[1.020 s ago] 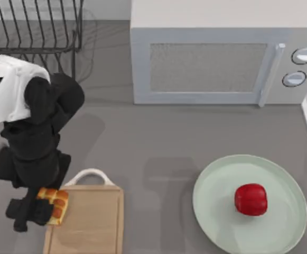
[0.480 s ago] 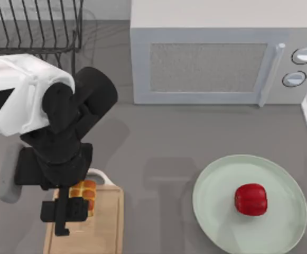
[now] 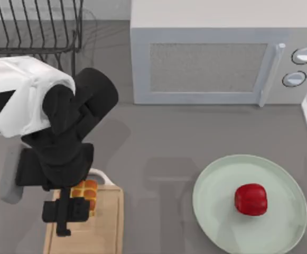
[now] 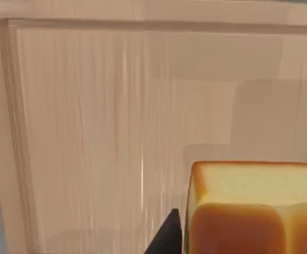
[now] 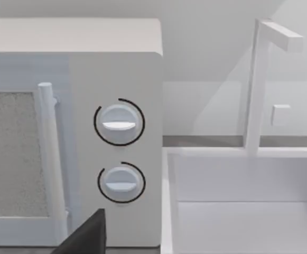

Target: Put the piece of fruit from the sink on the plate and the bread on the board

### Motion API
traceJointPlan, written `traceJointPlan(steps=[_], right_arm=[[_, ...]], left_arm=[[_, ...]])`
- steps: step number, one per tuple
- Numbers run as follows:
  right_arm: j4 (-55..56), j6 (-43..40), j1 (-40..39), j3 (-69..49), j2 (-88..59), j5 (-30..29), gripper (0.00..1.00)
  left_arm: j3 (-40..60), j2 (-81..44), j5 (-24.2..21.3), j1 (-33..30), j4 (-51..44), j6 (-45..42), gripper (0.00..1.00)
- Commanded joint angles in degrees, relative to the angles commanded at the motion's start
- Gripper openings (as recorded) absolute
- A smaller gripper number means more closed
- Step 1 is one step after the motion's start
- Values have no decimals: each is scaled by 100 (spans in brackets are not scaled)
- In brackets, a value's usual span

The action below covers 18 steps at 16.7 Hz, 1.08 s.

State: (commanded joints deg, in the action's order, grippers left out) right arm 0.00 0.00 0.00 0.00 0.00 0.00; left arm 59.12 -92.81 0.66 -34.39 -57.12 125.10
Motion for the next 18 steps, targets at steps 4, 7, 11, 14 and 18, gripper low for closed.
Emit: traceJointPlan(steps=[4,7,11,14,18], right_arm=[[0,0,0,0,0,0,100],[0,0,0,0,0,0,100],[0,0,0,0,0,0,100],[0,0,0,0,0,0,100],[0,0,0,0,0,0,100]], left_arm=[[-152,-98,2,-9,255,4,0],[-263,-168,6,-18,446,4,0],[-414,-265,6,-26,697,8,0],[-521,-329,6,-34,906,11,0],[-573,-371,5,-36,975,20,0]])
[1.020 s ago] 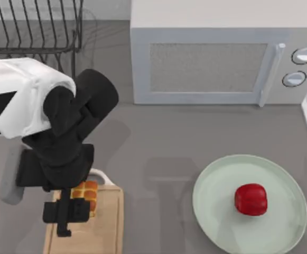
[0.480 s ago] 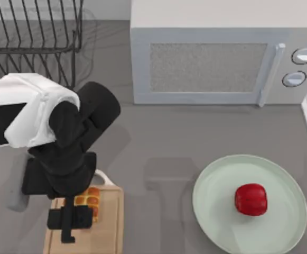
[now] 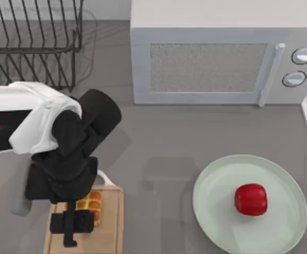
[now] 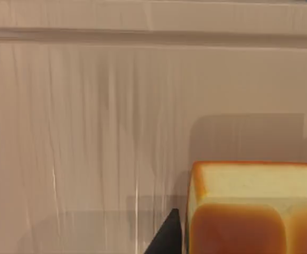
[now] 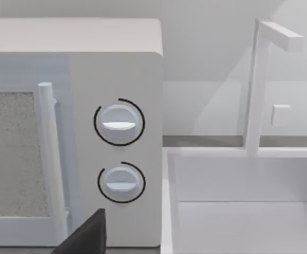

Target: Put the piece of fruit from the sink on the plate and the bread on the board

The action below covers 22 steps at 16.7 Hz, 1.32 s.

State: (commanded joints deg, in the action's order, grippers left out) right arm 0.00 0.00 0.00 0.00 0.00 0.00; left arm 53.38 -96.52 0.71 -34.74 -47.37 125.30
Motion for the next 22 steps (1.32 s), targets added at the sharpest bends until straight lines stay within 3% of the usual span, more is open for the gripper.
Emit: traceJointPlan(steps=[1,14,22], right_arm=[[0,0,0,0,0,0,100],[0,0,0,0,0,0,100],[0,0,0,0,0,0,100]], left_arm=[[0,0,0,0,0,0,0],[0,0,0,0,0,0,98],[0,0,0,0,0,0,100]])
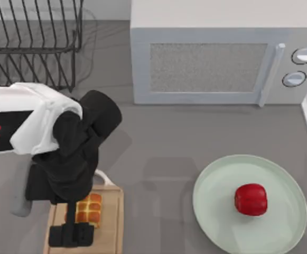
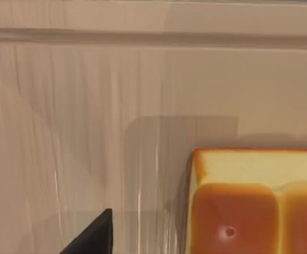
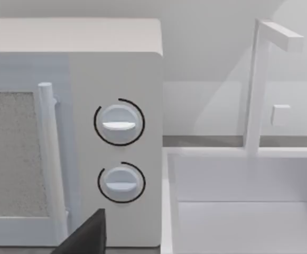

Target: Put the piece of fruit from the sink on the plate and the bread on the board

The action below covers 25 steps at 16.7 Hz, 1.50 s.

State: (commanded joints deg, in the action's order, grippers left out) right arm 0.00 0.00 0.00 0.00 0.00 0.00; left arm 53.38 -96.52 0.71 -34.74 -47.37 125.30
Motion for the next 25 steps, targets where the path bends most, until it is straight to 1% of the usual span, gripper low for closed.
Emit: traceJointPlan(steps=[3,5,7,9,12,16,21,25], right_arm=[[0,0,0,0,0,0,100],[0,0,0,0,0,0,100],[0,0,0,0,0,0,100],[0,0,0,0,0,0,100],[0,0,0,0,0,0,100],[0,0,0,0,0,0,100],[0,0,0,0,0,0,100],[0,0,0,0,0,0,100]], left_arm=[[11,61,-9,13,13,-56,100],[6,352,-47,60,86,-344,100],[-50,882,-102,147,222,-868,100],[-169,1630,-165,277,422,-1605,100],[-504,3037,-257,569,849,-3045,100],[-1233,5017,-341,1101,1586,-5316,100],[-2537,7163,-342,1915,2667,-8179,100],[-3712,8476,-260,2589,3550,-10226,100]])
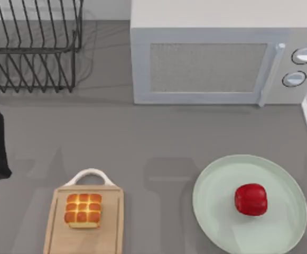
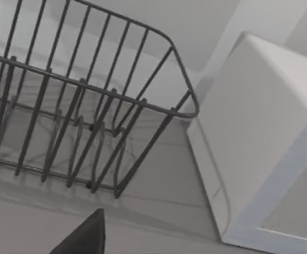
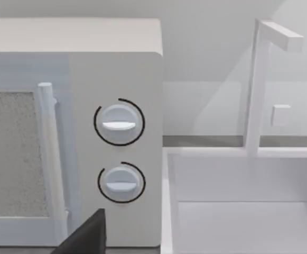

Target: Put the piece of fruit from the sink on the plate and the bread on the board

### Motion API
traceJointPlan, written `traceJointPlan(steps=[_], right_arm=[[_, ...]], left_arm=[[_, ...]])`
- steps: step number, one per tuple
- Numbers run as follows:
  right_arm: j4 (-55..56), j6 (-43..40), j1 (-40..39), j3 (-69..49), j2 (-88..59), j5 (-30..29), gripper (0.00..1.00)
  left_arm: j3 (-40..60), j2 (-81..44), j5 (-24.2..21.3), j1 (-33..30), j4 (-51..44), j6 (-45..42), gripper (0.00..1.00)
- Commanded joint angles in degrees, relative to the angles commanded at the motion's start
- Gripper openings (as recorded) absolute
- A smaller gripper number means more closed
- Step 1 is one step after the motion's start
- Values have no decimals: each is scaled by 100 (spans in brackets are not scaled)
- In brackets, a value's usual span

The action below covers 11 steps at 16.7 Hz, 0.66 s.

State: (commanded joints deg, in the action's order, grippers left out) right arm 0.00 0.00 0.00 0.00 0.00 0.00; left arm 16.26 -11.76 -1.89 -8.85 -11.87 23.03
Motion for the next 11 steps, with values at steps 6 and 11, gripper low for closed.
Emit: traceJointPlan(steps=[6,11], right_arm=[[0,0,0,0,0,0,100],[0,0,0,0,0,0,100]], left_arm=[[-1371,1042,155,750,999,-1980,100],[-1627,1176,189,885,1187,-2303,100]])
